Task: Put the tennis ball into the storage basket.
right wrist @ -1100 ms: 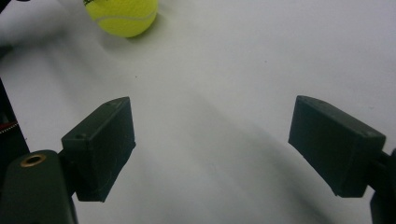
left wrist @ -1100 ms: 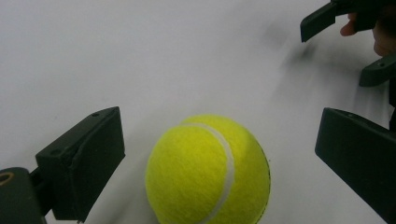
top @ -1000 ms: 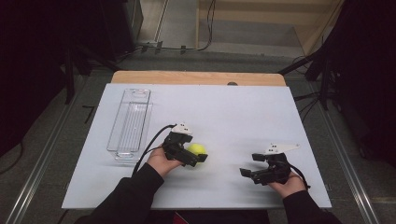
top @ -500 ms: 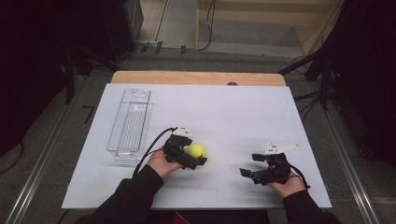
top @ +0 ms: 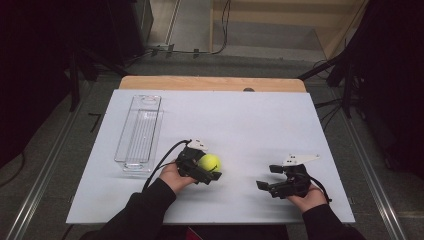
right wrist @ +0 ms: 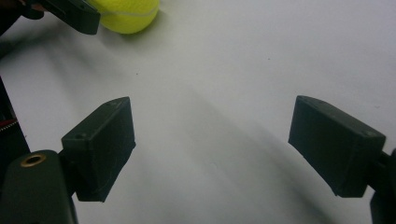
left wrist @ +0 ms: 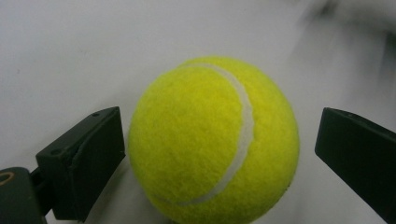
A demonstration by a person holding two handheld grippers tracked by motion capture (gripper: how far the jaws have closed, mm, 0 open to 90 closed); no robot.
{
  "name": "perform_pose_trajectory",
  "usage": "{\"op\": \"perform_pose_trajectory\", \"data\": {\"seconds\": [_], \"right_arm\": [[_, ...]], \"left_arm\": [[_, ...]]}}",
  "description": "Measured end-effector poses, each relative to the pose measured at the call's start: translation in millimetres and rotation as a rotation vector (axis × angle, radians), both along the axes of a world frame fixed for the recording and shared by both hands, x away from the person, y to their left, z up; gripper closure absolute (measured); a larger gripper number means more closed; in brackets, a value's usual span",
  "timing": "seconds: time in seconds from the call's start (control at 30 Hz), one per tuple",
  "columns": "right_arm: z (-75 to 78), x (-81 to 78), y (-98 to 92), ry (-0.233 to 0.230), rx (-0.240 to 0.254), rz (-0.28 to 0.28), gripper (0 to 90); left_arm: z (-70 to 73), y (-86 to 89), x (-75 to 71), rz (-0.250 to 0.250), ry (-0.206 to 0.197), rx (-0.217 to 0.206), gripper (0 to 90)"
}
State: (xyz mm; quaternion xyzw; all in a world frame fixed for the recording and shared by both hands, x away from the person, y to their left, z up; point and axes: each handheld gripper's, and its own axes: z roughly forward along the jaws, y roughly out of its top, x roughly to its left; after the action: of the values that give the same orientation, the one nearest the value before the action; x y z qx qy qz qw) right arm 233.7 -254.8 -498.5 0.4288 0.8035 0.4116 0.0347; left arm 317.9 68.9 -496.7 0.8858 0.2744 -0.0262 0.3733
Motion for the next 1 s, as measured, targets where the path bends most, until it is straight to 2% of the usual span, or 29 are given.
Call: {"op": "perform_pose_trajectory", "data": {"seconds": [0.3, 0.37, 0.53, 0.63, 0.7, 0.83, 1.0], "right_arm": [[0.2, -0.1, 0.1, 0.0, -0.003, 0.0, 12.6], [0.1, -0.1, 0.1, 0.0, 0.0, 0.0, 12.6], [0.2, -0.4, -0.1, -0.003, -0.001, 0.0, 12.6], [0.3, -0.4, -0.2, -0.004, -0.001, -0.001, 12.6], [0.3, -0.4, -0.2, -0.003, -0.003, -0.001, 12.6], [0.3, -0.4, -0.1, -0.003, -0.004, 0.0, 12.6], [0.4, -0.6, -0.1, -0.003, -0.002, 0.0, 12.6]], "left_arm": [[-5.4, -1.3, 0.2, -0.017, -0.012, 0.042, 2.2], [-5.6, -1.2, -0.8, 0.004, -0.034, 0.052, 6.4], [-5.5, 0.5, -0.1, 0.008, -0.032, 0.047, 7.8], [-5.2, 1.5, -1.1, 0.007, -0.043, 0.041, 14.8], [-5.4, 1.5, -2.0, 0.003, -0.059, 0.062, 18.1], [-4.5, 3.2, -1.3, -0.002, -0.046, 0.046, 24.4], [-4.6, 2.5, -1.9, -0.001, -0.051, 0.042, 26.2]]}}
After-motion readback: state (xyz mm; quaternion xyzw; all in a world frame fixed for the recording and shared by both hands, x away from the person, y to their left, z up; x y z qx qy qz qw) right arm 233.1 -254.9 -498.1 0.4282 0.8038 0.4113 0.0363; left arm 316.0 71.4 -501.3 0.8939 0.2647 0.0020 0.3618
